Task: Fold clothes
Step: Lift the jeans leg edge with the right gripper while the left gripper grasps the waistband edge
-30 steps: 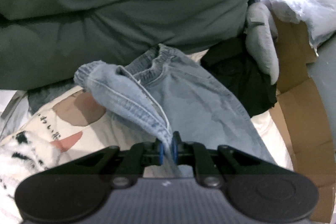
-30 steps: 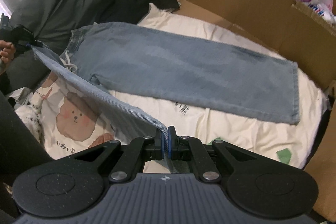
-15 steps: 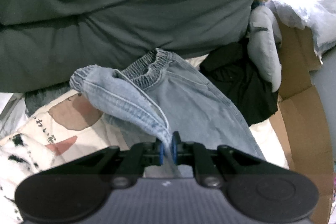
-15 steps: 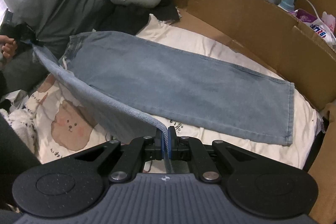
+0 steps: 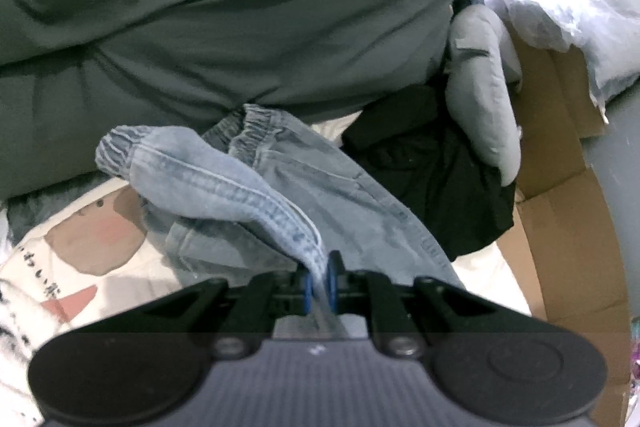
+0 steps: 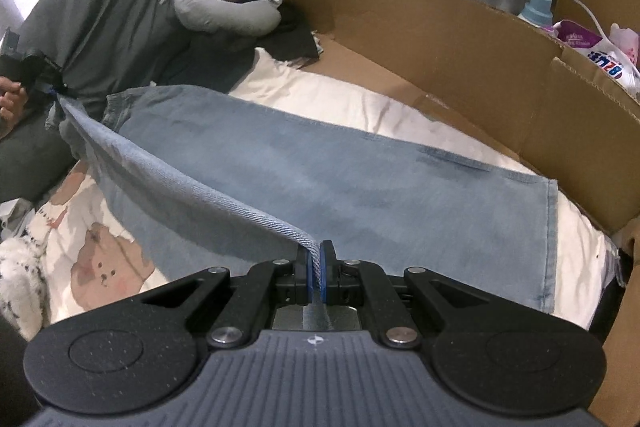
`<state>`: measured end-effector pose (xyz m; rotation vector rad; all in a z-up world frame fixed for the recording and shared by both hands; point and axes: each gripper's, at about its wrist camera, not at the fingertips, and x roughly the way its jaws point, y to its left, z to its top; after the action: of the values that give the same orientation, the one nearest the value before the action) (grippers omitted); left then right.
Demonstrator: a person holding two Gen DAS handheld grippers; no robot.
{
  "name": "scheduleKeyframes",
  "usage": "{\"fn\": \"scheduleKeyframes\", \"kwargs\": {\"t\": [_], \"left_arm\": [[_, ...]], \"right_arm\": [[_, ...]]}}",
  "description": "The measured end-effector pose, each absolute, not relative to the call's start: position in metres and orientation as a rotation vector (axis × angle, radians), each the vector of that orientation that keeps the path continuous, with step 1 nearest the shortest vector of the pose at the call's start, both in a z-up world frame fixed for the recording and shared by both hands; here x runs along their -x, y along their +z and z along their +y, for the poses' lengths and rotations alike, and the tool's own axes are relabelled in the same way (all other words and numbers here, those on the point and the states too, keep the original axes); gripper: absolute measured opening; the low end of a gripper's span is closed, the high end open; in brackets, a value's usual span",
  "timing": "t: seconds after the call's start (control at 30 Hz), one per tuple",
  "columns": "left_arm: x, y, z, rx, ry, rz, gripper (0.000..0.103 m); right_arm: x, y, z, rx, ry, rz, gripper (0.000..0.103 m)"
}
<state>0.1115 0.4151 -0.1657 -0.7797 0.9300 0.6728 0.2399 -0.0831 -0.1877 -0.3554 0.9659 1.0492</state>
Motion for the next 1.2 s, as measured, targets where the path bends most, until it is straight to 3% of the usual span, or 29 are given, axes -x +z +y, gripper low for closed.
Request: {"fn": "scheduleKeyframes", "kwargs": {"t": [0.37, 1.2], "left_arm": [[-0.129, -0.196, 0.437, 0.878, 0.643, 0.889, 0.008], [-0.242, -0.28, 0.452, 0.825, 0.726, 0.939, 0.008]], "right_arm": [[-0.278, -0.214, -0.047, 0.384, 1.052, 0.952, 0.001], [-0.372, -0.294, 0.046, 0.465, 1.034, 1.008, 0.001]]}}
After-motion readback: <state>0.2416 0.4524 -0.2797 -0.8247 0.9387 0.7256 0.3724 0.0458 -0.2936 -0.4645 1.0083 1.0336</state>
